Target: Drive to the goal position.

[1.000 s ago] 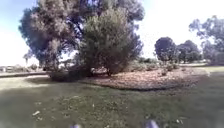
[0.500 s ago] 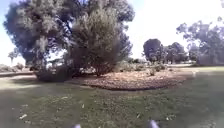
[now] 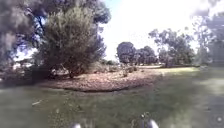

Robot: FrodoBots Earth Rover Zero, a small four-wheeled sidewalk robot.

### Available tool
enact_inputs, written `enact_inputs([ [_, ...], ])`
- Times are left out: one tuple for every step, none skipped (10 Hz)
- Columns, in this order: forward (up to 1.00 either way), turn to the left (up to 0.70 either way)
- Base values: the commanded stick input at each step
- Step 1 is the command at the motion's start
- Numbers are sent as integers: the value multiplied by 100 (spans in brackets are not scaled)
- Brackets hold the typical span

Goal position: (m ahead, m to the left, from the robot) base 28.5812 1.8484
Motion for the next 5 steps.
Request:
enact_inputs([
  [0,-70],
  [0,-70],
  [0,-70],
  [0,-70],
  [0,-70],
])
